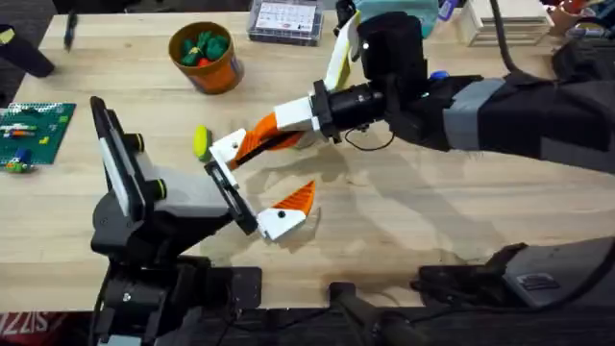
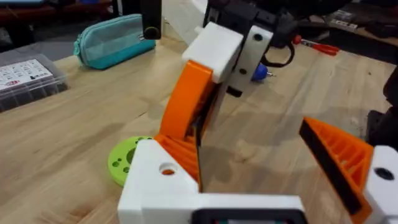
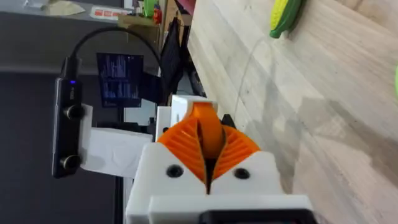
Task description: Pick up the gripper from the table and insert it into the empty holder that is missing its gripper. Then pick up a screw, insert it into the mounting hole, and use the screwdriver to tighten it. Finally, clean up the table by picking up the vegetable and placing it into the bucket.
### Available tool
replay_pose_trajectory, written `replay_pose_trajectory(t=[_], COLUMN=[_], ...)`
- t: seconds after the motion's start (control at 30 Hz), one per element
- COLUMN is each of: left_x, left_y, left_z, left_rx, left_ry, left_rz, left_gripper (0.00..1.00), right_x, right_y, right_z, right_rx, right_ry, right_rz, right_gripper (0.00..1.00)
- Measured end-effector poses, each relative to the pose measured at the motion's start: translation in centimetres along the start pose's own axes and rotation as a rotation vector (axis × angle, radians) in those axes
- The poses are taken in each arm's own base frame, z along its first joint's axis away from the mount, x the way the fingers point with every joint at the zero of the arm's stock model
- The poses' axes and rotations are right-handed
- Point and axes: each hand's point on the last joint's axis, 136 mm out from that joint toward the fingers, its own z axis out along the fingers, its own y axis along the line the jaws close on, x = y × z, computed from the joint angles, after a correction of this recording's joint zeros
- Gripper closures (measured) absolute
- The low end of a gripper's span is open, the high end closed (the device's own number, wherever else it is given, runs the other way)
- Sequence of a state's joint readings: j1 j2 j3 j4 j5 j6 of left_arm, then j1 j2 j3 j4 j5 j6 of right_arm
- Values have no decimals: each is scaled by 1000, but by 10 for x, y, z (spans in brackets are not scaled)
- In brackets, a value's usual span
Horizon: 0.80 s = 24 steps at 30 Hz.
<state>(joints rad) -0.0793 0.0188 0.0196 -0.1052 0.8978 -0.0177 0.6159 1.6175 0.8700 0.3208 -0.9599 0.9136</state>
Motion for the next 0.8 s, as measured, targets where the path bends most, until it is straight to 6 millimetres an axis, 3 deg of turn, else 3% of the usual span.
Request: replay_pose_trajectory(t=[0.7, 0.8], left_x=[0, -1], left_y=[6, 6], left_z=[0, 0], left_rx=[-34, -34], left_ry=[-2, -2], left_rz=[-1, 0], left_gripper=[6, 5], right_x=[-3, -2], right_y=[4, 3], right_z=[8, 8], right_rx=[17, 17], right_ry=[-37, -32], right_rz=[-63, -62], right_gripper=[994, 946])
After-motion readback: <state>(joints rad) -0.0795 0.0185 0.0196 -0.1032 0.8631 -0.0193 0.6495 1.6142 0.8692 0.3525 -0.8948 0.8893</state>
